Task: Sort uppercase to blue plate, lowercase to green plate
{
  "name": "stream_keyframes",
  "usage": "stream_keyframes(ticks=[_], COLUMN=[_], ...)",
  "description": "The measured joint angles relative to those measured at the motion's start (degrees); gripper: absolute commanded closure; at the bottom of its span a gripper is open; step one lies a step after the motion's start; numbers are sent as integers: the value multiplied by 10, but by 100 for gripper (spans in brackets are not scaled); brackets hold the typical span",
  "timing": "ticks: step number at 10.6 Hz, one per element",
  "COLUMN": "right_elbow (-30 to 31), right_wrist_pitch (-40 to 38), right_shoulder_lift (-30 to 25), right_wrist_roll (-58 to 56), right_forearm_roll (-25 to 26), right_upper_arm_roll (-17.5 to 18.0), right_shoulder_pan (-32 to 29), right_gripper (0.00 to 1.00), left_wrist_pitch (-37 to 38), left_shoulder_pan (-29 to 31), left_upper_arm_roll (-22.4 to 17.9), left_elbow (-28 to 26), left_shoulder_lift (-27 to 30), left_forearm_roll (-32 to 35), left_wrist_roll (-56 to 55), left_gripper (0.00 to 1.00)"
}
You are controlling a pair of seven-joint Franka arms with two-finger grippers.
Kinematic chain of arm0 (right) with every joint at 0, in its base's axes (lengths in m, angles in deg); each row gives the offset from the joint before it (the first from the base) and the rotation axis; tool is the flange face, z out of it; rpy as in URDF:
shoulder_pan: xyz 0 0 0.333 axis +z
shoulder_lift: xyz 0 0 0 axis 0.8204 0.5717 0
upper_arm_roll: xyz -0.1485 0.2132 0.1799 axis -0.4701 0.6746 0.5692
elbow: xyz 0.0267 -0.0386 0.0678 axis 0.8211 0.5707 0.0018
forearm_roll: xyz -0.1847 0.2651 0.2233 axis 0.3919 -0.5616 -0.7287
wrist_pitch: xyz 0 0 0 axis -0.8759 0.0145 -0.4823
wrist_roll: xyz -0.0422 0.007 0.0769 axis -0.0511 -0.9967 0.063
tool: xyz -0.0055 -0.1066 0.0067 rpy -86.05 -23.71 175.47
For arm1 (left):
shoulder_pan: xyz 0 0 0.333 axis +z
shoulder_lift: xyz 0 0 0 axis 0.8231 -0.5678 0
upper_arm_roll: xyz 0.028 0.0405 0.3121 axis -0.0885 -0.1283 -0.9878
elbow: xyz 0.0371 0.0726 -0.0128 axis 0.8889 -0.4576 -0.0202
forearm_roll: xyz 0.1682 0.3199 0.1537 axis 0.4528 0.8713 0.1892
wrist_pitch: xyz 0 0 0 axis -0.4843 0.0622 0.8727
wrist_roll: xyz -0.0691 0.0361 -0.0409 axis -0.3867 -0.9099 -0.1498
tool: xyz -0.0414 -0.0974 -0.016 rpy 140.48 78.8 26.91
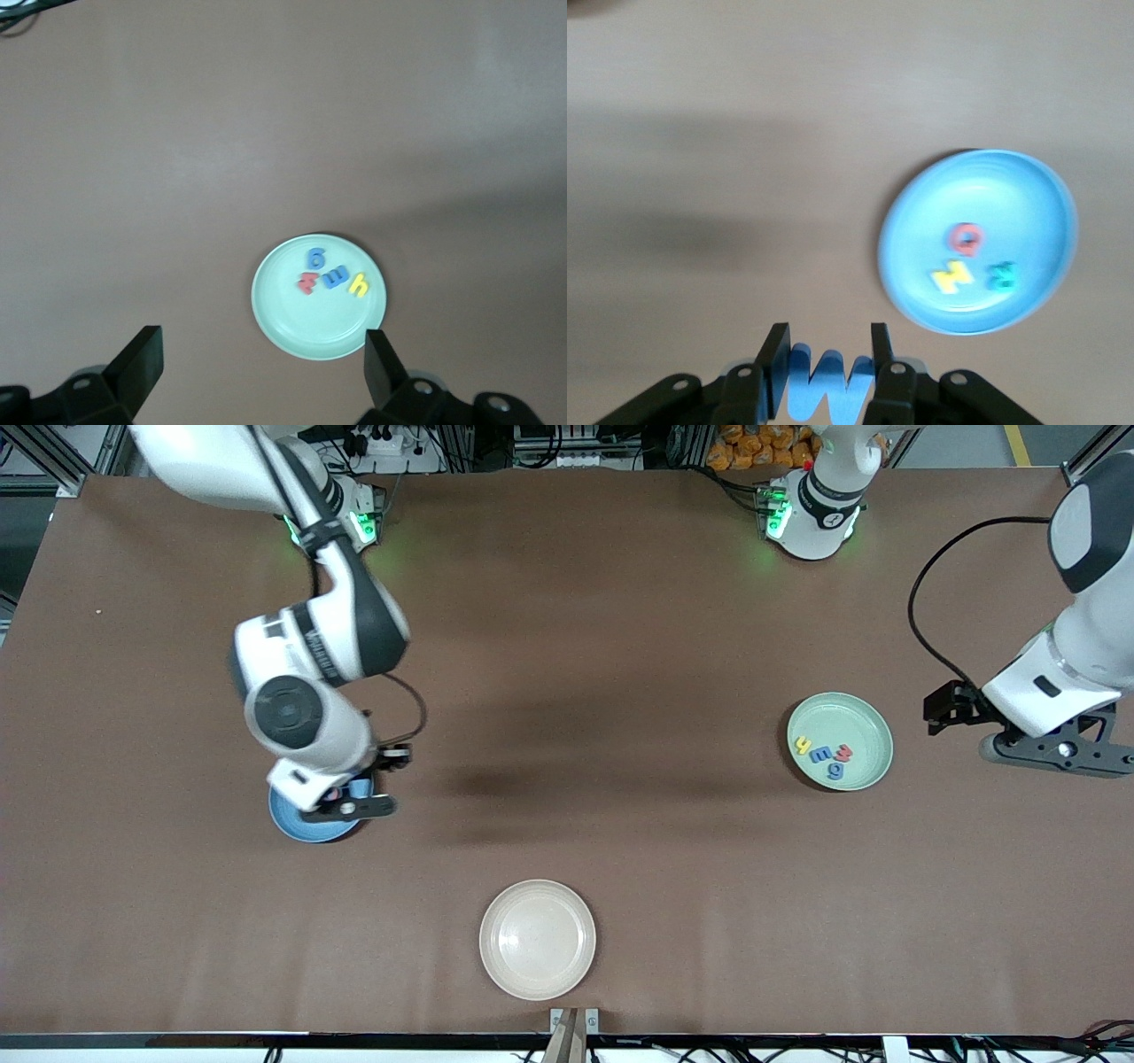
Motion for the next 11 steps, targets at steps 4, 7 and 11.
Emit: stream_keyframes(ticks=[4, 7, 11], right_elbow=[168, 214, 209], right_wrist_pitch=[189, 253, 254], right_shoulder_lift=[-14, -14, -51], right_wrist_roll=[-76, -77, -77], right_forearm_roll=[-3, -3, -4], right_upper_arm_roll=[-36, -56, -90], right_shoulder_pan=[-62, -67, -68], right_gripper=[100, 24, 0], left_wrist_pitch=[-9, -8, -8], left_shoulder_pan=[-8, -9, -8], left_upper_arm_roll=[9, 13, 21], left_elbow=[8, 9, 9], left_shoulder_lift=[-6, -5, -5], left_forearm_roll=[-3, -4, -4], left_wrist_roll=[-8, -10, -14], left_gripper=[0, 0, 0])
